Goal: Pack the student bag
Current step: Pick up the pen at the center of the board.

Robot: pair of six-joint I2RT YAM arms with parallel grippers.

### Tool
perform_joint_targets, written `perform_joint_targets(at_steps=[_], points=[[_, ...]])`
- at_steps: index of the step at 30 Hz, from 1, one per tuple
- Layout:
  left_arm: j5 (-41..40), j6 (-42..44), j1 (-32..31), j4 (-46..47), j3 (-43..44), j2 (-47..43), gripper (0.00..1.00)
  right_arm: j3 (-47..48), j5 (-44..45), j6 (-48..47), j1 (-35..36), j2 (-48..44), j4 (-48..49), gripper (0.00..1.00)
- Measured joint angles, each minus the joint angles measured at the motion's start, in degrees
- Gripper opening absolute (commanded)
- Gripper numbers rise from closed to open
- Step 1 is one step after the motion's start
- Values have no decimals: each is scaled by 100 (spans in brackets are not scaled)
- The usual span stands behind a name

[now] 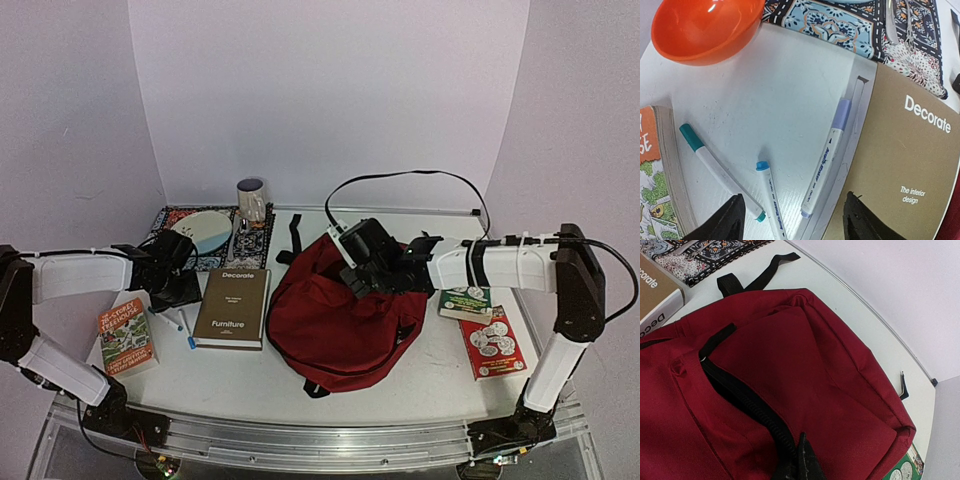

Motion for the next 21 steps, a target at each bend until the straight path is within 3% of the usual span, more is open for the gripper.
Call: perform_joint_targets(at_steps=[10,17,21], points=[[492,70,2,11,29,827,64,-26,-41,11,0,0,0,0],[723,167,-99,48,173,880,65,-26,-37,9,0,0,-2,0],[646,261,-96,66,303,887,59,-26,-37,5,-2,0,-2,0]])
